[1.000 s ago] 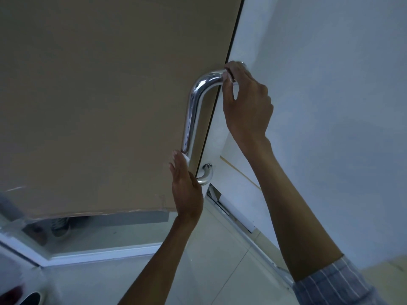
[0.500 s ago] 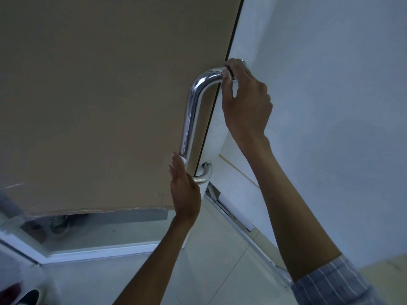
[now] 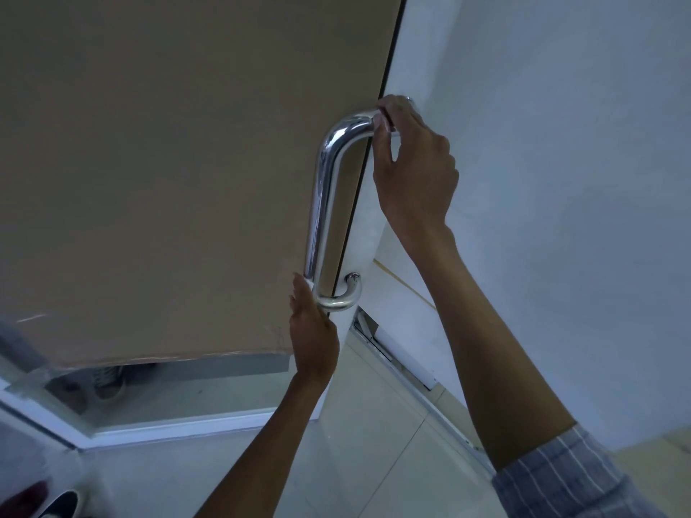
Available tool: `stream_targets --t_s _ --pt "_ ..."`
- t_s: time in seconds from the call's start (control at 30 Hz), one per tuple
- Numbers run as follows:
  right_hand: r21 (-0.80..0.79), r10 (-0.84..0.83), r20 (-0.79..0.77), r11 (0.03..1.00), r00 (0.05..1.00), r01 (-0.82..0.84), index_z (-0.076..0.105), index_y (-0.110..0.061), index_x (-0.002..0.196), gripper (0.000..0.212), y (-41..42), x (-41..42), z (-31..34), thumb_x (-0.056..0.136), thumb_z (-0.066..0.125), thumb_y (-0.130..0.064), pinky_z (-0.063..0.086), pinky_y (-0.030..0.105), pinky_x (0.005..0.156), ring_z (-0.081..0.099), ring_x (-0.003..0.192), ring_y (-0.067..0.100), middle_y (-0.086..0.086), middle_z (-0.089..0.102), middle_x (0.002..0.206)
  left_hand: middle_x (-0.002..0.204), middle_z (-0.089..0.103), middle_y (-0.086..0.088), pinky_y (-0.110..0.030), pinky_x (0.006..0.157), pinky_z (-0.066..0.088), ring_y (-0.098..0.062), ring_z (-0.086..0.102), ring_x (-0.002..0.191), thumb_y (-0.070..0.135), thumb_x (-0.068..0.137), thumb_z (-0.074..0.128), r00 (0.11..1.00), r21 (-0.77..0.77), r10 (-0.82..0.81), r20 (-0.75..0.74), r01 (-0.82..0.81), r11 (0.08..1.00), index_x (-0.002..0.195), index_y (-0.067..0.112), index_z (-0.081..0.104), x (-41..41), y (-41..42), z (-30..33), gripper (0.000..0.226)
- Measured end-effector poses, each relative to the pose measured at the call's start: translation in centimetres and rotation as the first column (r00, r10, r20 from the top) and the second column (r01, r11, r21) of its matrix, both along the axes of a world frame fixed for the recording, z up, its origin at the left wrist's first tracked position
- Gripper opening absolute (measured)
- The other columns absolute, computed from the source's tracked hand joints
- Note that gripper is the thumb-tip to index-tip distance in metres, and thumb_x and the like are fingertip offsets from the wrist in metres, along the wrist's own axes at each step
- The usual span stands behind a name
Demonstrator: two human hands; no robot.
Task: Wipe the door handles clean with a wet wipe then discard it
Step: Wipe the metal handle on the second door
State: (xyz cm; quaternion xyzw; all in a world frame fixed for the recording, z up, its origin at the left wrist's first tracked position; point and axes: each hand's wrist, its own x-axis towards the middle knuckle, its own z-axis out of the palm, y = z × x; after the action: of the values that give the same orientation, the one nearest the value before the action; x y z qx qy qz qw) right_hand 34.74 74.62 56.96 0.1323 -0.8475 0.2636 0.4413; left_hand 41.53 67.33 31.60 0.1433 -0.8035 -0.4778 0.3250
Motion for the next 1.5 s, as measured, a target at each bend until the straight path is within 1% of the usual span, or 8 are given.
stream_targets --t_s 0.47,0.57,0.67,0.8,1.03,1.17,1.33,1.5 --pt "-0.003 -0.006 -0.035 1.000 0.999 0.006 0.067 -0.030 0.131 0.032 -0.1 -0.6 -0.1 0.111 0.045 -0.039 0.026 0.006 0.063 0.071 0.093 0.008 -0.015 0.073 0.124 0.086 0.070 -0.025 -0.029 0.066 0.047 -0.026 0.063 0.065 -0.008 0.099 0.036 0.992 0.179 -0.013 0.122 -0.009 0.984 0.156 0.004 0.042 -0.2 -1.4 -0.8 0.058" --pt "0.008 -0.026 -0.026 1.000 0.999 0.026 0.067 -0.029 0.131 0.031 -0.2 -0.5 -0.1 0.111 0.046 -0.038 0.022 0.004 0.063 0.068 0.089 0.006 -0.015 0.073 0.123 0.116 0.075 -0.013 -0.036 0.095 0.056 -0.034 0.069 0.104 -0.001 0.094 0.036 0.977 0.470 -0.106 0.183 0.008 0.882 0.131 0.013 0.069 -1.5 -2.8 -1.0 0.052" --pt "0.011 -0.013 -0.018 1.000 1.000 0.013 0.067 -0.029 0.131 0.030 -0.1 -0.4 -0.1 0.111 0.046 -0.038 0.023 0.005 0.062 0.068 0.089 0.006 -0.015 0.073 0.123 0.090 0.071 0.003 -0.026 0.079 0.048 -0.020 0.063 0.087 -0.006 0.094 0.044 0.948 0.691 -0.276 0.161 0.091 0.717 0.091 0.021 0.077 -2.2 -4.2 -0.8 0.043" --pt "0.038 -0.016 0.012 0.999 1.000 0.016 0.064 -0.030 0.135 0.033 -0.1 -0.1 0.2 0.112 0.042 -0.040 0.038 0.019 0.072 0.070 0.098 0.012 -0.014 0.071 0.128 0.108 0.075 -0.002 -0.029 0.104 0.050 -0.013 0.068 0.103 -0.015 0.099 0.046 0.886 0.841 -0.444 0.132 0.137 0.524 0.111 0.011 0.073 -2.4 -5.0 -0.4 0.039" --pt "0.019 -0.004 0.020 1.000 1.000 0.003 0.064 -0.029 0.132 0.031 -0.1 0.1 0.2 0.112 0.042 -0.038 0.040 0.024 0.073 0.070 0.097 0.014 -0.014 0.071 0.126 0.102 0.073 -0.005 -0.018 0.070 0.047 -0.017 0.061 0.086 -0.008 0.091 0.037 0.940 0.569 -0.195 0.279 0.002 0.822 0.096 0.020 0.072 -0.9 -3.5 0.9 0.045" --pt "0.013 0.008 0.031 1.000 0.999 -0.008 0.063 -0.029 0.133 0.034 -0.2 -0.1 0.0 0.111 0.040 -0.040 0.049 0.028 0.074 0.070 0.100 0.016 -0.014 0.071 0.127 0.122 0.071 -0.005 -0.023 0.087 0.049 -0.026 0.065 0.105 -0.006 0.100 0.032 0.976 0.360 -0.057 0.211 -0.024 0.933 0.146 0.012 0.057 -0.2 -2.2 4.0 0.055" --pt "-0.003 0.004 0.014 1.000 1.000 -0.004 0.064 -0.028 0.133 0.033 -0.4 -0.2 -0.2 0.111 0.042 -0.038 0.049 0.026 0.072 0.071 0.095 0.014 -0.013 0.072 0.126 0.064 0.042 0.002 -0.013 0.053 0.036 -0.006 0.042 0.051 -0.004 0.105 0.035 0.997 0.249 -0.078 -0.026 0.082 0.965 0.162 0.014 0.031 0.1 -1.2 5.7 0.060" --pt "0.021 -0.021 0.017 1.000 1.000 0.021 0.062 -0.029 0.136 0.035 -0.3 0.0 -0.1 0.111 0.041 -0.041 0.043 0.024 0.073 0.071 0.099 0.014 -0.014 0.071 0.127 0.133 0.068 0.003 -0.027 0.081 0.057 -0.022 0.073 0.099 0.018 0.113 0.039 0.963 0.204 -0.077 -0.257 0.132 0.970 0.151 0.013 0.041 0.3 -1.4 7.9 0.039"
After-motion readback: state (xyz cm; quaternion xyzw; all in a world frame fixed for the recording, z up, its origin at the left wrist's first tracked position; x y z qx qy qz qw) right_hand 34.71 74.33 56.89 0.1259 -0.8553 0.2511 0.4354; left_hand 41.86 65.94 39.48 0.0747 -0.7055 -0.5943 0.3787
